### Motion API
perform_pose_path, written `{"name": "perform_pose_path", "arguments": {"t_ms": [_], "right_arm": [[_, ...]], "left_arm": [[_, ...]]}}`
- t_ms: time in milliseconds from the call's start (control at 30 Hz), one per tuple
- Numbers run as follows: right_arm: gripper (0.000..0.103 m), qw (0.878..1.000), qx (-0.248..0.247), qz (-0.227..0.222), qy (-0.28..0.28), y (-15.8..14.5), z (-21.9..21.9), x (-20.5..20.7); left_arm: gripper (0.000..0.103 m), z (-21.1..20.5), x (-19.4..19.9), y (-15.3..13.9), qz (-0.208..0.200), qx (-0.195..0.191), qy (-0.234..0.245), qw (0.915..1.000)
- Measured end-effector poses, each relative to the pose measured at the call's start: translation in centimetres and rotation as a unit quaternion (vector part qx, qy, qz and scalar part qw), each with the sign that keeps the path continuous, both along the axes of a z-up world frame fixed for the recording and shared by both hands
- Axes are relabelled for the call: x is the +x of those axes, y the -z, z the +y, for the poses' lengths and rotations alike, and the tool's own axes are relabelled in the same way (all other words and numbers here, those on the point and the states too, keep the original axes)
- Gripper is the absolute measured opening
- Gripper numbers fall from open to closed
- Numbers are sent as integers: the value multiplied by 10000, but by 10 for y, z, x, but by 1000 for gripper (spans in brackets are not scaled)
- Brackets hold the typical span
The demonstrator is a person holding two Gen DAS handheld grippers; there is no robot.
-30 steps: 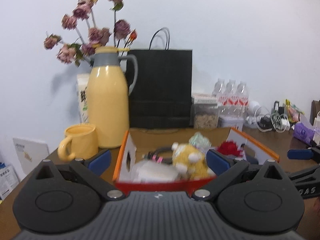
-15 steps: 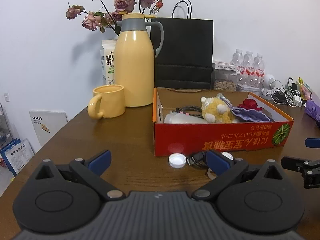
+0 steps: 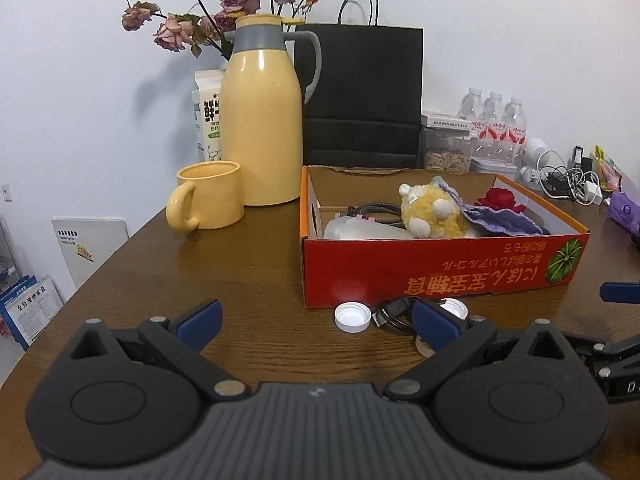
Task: Organize objects
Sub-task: 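Lower the right tool onto a small white cap and close it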
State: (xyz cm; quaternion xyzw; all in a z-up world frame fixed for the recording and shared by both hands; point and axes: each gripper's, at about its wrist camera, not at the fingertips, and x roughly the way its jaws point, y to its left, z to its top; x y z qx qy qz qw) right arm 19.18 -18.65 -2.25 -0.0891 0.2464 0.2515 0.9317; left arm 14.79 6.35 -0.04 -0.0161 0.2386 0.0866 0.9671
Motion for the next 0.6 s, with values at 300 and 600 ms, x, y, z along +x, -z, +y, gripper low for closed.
{"name": "perform_pose_path", "arguments": {"t_ms": [300, 600], "right_arm": [[102, 9998, -91, 83, -137, 3, 25, 10], [69, 9982, -165, 339, -456, 8, 60, 40]], "left_arm": [[103, 12, 19, 22, 301, -222, -54, 9993], [103, 21, 19, 26, 269, -341, -212, 9988]]}}
